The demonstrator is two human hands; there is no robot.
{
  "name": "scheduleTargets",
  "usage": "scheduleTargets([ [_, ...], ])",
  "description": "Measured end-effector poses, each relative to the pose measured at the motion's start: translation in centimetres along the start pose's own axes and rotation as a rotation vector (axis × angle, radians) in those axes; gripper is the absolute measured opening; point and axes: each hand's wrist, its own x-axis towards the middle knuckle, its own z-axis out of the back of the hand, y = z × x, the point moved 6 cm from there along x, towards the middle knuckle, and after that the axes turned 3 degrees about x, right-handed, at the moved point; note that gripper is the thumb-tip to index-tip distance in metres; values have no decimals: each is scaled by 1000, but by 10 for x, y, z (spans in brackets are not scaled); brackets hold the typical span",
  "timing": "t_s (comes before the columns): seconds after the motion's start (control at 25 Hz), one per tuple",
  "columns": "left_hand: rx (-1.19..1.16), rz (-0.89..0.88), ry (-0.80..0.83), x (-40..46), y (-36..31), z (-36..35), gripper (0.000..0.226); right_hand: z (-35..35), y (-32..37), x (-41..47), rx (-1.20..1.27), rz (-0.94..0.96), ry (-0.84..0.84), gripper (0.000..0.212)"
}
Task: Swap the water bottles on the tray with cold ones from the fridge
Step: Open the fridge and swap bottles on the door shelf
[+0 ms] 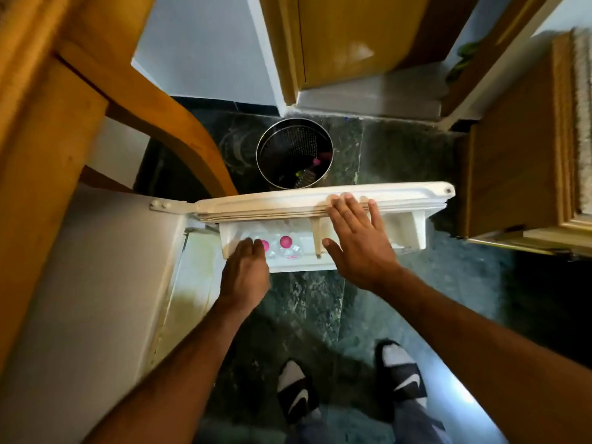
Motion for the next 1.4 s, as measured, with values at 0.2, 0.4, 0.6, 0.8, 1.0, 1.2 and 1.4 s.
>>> scheduleTargets([
  [0.2,23,-124,126,45,7,-35,48,-17,31,3,87,-23,-263,52],
  [0.4,-48,-78,86,50,3,-52,28,-102,97,21,315,-46,143,46],
  [0.6,53,-51,76,61,6,-62,37,-152,73,60,280,-349,297,40],
  [0.8,-114,-43,74,45,-1,-44,24,-130,79,49,179,-264,350,28],
  [1.0,-117,40,10,-26,-15,12,19,-36,103,-2,153,-54,328,34],
  [1.2,-219,334,-72,-110,-15,100,21,114,103,-30,142,151,163,41],
  [1.4,-322,606,-224,-154,-8,163,29,202,91,52,-204,391,-6,20],
])
